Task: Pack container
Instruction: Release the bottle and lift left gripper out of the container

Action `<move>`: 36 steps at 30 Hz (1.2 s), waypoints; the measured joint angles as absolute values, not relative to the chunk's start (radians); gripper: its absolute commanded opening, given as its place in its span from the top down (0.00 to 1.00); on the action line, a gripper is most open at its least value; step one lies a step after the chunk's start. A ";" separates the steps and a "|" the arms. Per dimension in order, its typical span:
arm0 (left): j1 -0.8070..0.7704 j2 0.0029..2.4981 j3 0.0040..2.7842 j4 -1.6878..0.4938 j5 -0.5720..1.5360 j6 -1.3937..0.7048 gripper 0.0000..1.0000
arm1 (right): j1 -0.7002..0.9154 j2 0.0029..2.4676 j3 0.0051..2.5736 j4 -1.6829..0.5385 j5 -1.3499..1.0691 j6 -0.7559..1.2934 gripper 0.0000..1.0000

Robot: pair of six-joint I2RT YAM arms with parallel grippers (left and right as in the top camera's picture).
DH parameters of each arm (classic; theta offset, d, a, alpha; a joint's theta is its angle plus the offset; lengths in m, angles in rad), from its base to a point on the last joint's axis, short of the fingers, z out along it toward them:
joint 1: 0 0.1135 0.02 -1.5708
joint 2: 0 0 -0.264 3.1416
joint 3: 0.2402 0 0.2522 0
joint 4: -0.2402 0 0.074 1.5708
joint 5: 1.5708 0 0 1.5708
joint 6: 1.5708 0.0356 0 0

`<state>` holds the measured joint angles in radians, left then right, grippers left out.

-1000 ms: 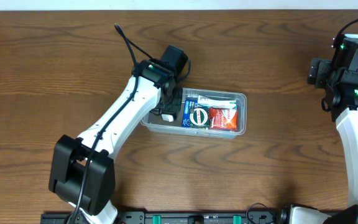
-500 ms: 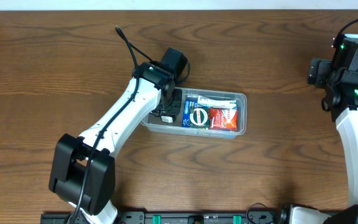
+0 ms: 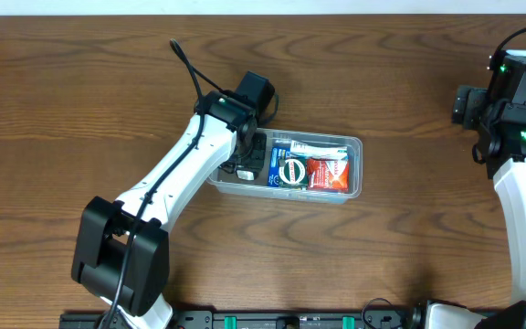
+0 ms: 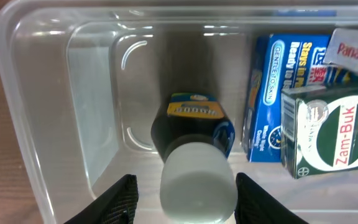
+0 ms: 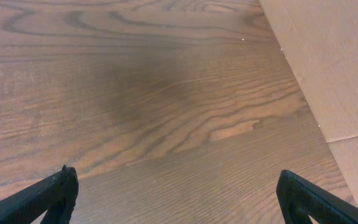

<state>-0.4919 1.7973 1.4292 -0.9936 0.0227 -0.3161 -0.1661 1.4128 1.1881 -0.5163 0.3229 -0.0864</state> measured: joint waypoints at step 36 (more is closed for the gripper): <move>-0.492 1.054 1.448 -1.469 0.016 -0.276 0.02 | -0.166 1.413 1.188 -0.517 0.323 -0.086 0.01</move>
